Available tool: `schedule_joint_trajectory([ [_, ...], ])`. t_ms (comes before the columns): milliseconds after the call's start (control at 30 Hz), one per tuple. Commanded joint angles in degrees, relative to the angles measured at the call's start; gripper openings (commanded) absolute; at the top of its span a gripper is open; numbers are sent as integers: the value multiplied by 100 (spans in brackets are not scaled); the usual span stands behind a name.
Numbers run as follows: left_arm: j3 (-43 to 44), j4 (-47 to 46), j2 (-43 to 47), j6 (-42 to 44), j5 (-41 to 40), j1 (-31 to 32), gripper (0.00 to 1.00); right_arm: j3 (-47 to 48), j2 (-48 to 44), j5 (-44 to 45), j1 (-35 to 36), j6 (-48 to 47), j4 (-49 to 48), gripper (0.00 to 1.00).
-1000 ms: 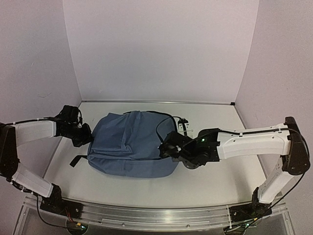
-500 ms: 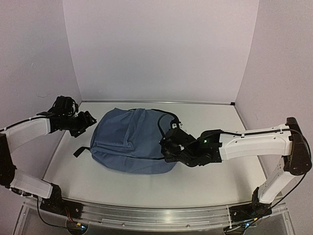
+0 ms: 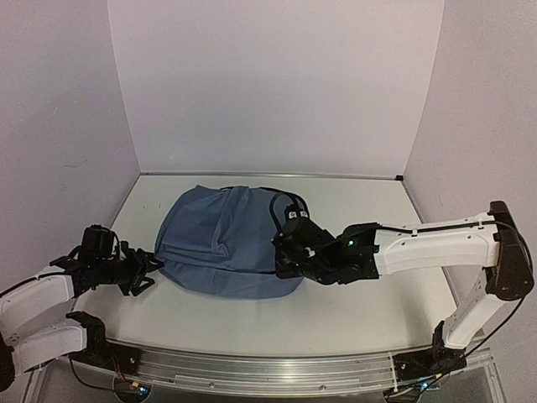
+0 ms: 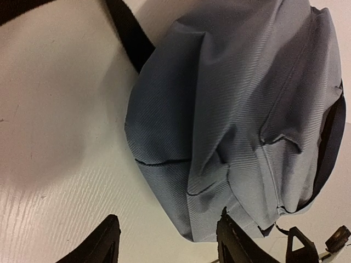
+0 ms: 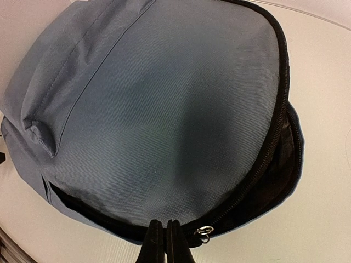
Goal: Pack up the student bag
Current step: Zip the student bag at the center of the board.
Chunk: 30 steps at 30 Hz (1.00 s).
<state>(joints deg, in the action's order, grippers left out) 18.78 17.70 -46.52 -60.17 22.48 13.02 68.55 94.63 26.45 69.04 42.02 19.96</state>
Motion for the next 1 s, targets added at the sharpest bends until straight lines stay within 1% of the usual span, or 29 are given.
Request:
schedule_joint_trajectory([
  [0,-306,-1463,-357,-643,717,51,58,130,57,-37,13,0,-229,0],
  [67,-351,-1957,-651,-706,817,129,57,122,36,-33,10,4,-238,0],
  [167,-215,-2151,-977,-632,738,275,54,98,-12,1,14,26,-238,0],
  [233,-178,-2377,-1146,-634,742,334,50,76,-39,39,11,47,-238,0],
  [300,-210,-2668,-1261,-725,778,345,41,39,-76,109,6,108,-238,0],
  [400,-243,-2955,-1448,-900,739,340,22,-54,-153,313,9,252,-194,0],
  [500,-128,-2919,-1609,-890,604,333,4,-168,-356,550,-46,389,-27,0],
  [533,-93,-2856,-1616,-874,501,331,1,-222,-458,593,-100,419,15,0],
  [667,67,-2435,-1548,-633,264,194,0,-404,-725,980,-326,413,289,0],
  [767,293,-1896,-1576,-291,287,-40,0,-543,-852,1103,-720,302,366,0],
  [967,312,-1463,-1404,20,295,-617,0,-611,-974,1274,-1380,25,373,0],
])
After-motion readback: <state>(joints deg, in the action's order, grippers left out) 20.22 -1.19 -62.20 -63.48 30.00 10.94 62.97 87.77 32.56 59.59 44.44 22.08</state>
